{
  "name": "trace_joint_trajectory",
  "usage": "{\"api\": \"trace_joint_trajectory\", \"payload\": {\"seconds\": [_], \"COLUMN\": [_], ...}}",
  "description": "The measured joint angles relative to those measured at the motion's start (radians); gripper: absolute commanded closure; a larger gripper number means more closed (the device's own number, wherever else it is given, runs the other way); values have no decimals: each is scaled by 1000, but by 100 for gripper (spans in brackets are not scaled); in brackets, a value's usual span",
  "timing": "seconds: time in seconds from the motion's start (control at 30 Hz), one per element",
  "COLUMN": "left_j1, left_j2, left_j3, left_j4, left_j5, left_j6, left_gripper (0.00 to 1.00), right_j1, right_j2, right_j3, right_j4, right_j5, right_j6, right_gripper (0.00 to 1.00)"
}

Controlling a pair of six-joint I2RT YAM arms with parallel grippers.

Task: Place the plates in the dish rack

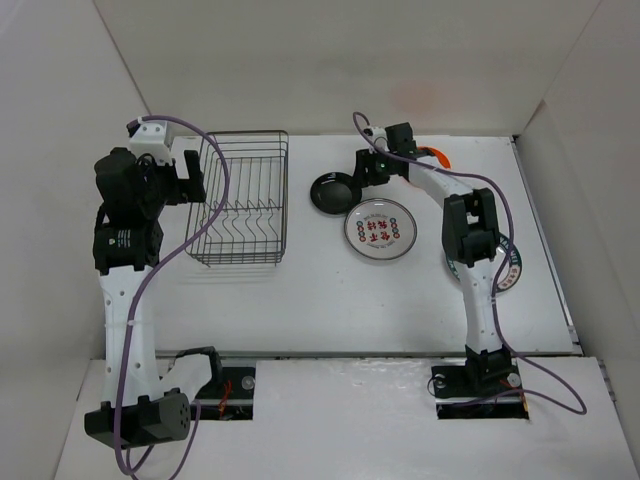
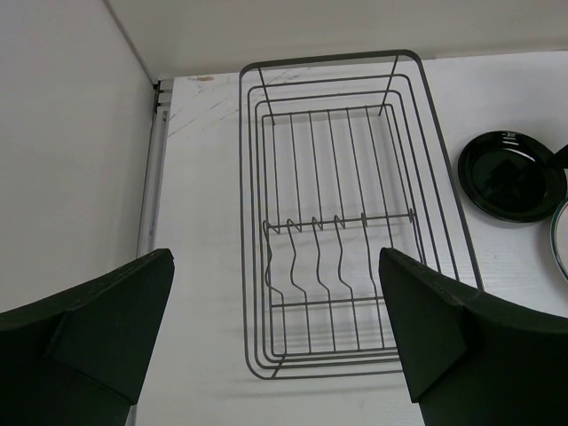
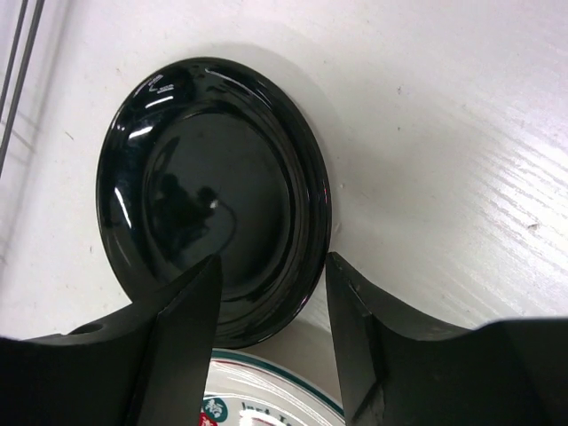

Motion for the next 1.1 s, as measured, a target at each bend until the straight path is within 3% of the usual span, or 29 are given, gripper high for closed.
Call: {"api": "trace_joint_trajectory", "payload": {"seconds": [0.4,0.6,0.77,0.8,0.87,1.1], "left_j1": [0,0,0,0,0,0], "left_j2": [0,0,0,0,0,6], "left_j3": [-16,-16,-17,-17,-18,-23], "left_j4": [-4,-4,-4,-4,-4,-3], "left_j5": [0,0,0,0,0,0], "left_j6": [0,0,0,0,0,0], "left_gripper": [0,0,0,0,0,0], "right_j1": [0,0,-1,-1,-1,-7], "right_j2": [69,98,113,113,117,109], "right_j3": [80,123,142,142,150,107], "right_j4": [-70,-108,-120,-122,-126,-57], "right_j5": [-2,-8,-17,-17,-20,-38], "right_j6": [19,24,29,31,50,188], "right_gripper": [47,70,80,90,100,100]}}
